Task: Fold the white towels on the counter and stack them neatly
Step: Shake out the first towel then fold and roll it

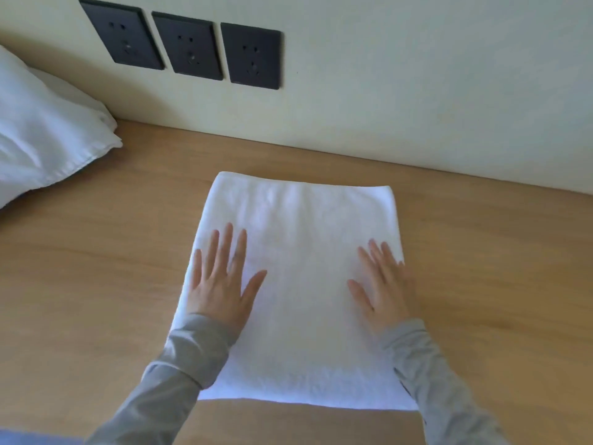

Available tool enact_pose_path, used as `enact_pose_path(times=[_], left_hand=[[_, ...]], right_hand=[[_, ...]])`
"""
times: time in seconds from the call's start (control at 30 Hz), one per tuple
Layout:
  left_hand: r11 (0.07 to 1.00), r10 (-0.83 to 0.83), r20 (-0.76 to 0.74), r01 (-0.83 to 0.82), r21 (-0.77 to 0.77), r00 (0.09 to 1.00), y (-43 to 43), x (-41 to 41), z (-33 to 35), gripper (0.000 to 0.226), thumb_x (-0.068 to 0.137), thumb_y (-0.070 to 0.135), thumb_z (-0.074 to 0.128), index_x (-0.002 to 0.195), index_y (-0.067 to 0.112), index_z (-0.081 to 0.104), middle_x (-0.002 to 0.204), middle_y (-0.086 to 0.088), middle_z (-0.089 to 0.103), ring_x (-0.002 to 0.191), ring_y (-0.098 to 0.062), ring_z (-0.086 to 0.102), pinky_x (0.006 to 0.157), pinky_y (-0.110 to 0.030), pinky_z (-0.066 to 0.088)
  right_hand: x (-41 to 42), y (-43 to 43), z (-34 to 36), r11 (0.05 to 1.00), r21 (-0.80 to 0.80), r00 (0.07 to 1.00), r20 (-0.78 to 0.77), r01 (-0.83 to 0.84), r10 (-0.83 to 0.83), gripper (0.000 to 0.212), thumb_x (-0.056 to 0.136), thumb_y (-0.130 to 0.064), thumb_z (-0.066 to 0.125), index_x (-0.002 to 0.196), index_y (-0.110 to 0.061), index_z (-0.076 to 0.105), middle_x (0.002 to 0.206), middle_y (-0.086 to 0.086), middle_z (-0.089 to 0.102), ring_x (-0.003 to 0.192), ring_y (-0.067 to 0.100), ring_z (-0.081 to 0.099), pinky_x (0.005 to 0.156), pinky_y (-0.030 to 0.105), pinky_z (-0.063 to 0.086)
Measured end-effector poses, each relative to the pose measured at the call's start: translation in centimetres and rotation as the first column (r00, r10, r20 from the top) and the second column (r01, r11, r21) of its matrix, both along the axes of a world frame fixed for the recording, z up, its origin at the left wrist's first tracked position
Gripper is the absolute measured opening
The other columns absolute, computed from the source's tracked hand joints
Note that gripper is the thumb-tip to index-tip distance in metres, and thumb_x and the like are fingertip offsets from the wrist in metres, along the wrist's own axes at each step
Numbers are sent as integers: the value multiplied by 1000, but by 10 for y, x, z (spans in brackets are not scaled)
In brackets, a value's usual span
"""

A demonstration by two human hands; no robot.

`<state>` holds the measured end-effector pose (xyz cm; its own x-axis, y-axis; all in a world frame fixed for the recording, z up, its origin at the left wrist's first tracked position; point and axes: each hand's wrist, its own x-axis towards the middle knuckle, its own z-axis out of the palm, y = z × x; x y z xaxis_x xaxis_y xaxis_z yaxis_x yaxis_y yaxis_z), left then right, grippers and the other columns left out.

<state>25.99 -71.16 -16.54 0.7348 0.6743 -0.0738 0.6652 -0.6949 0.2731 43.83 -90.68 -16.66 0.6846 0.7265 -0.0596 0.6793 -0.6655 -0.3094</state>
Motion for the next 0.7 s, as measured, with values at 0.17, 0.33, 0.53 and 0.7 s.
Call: enact_pose_path(times=[0.17, 0.33, 0.53, 0.7], left_hand=[[994, -79, -175, 65, -83, 981, -12, -23, -20, 90, 63, 71, -35, 141, 27, -26, 153, 6, -26, 138, -10, -28, 116, -33, -14], [980, -181, -171, 164, -110, 969, -8, -29, -14, 90, 68, 73, -27, 144, 23, -22, 151, 4, -29, 140, -13, -27, 116, -32, -15], [797, -602, -140, 602, -48, 786, -5, -91, 5, 83, 88, 69, 31, 144, 7, 35, 152, -10, 31, 138, -29, 32, 113, -41, 17], [759, -649, -175, 647, -77, 740, 18, -122, 2, 101, 64, 72, 61, 142, 11, 39, 150, -6, 35, 137, -20, 35, 111, -39, 23]], right_hand=[[-11, -12, -24, 957, -217, 980, 0, -195, 199, 60, 98, -46, 17, 142, -28, -19, 154, -11, -21, 139, 7, -28, 115, 35, -18], [-12, -15, -11, 928, -254, 962, -39, -272, 271, 67, 94, -55, 17, 142, -24, -19, 152, -8, -25, 140, 12, -27, 116, 37, -16], [-45, -75, 9, 813, -285, 852, -26, -507, 523, 102, 73, -77, 43, 147, -9, 26, 155, 6, 22, 143, 23, 18, 108, 46, 20], [-42, -97, 10, 820, -337, 880, -68, -463, 470, 128, 42, -77, 70, 142, -6, 30, 149, 8, 34, 137, 18, 26, 111, 40, 15]])
